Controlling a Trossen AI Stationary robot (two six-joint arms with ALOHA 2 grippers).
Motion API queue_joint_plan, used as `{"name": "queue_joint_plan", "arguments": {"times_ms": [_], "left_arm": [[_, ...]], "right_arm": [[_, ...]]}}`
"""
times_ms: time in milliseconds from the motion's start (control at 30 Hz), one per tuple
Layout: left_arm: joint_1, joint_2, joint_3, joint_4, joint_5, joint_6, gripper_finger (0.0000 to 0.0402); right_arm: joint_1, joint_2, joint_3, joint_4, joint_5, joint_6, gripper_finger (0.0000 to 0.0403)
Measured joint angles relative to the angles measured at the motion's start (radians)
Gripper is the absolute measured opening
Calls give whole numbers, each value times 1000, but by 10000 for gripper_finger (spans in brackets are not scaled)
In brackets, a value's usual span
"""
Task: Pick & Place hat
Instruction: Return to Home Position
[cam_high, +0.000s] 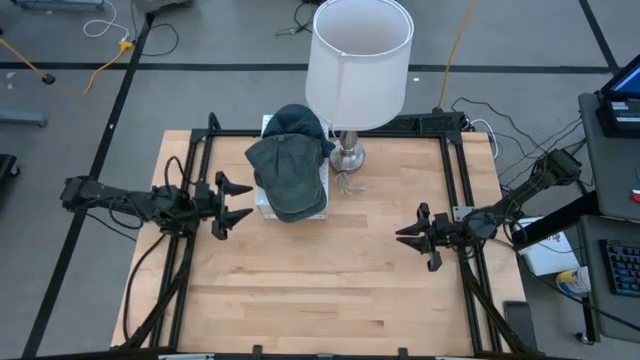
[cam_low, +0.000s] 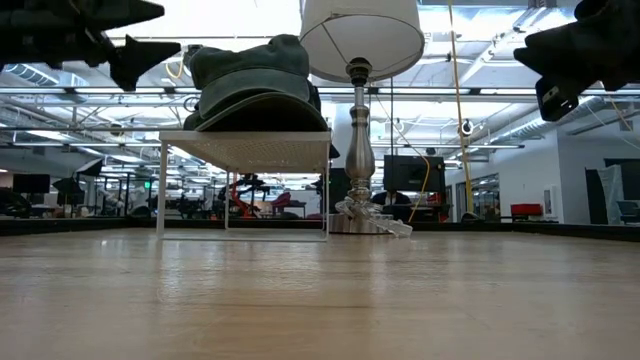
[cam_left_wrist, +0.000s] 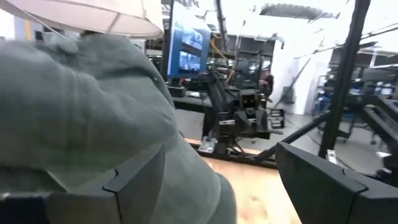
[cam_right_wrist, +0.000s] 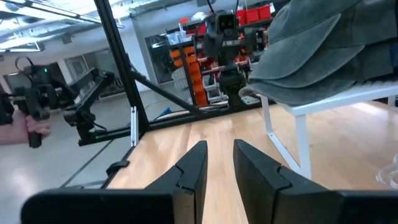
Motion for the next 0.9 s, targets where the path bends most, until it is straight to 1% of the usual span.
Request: {"name": "queue_joint_plan", "arguments": {"times_ms": [233, 400, 533, 633, 733, 900], "left_arm": [[-44, 0, -116, 118, 8, -20, 323], [-75, 1, -115, 119, 7, 11, 323], [-82, -3, -115, 153, 2, 37, 314], [-82, -34, -115, 154, 1, 35, 308], [-82, -76, -115, 117, 1, 22, 305], [-82, -172, -115, 20, 1, 6, 314]], "right_arm": [[2, -30, -22, -18, -4, -13, 70], [2, -55, -22, -67, -80, 3, 70], [2, -89, -23, -103, -75, -12, 70], [-4, -140, -23, -123, -68, -52, 70], [-7, -218, -23, -159, -44, -79, 70], [-7, -377, -23, -308, -48, -65, 70]]}}
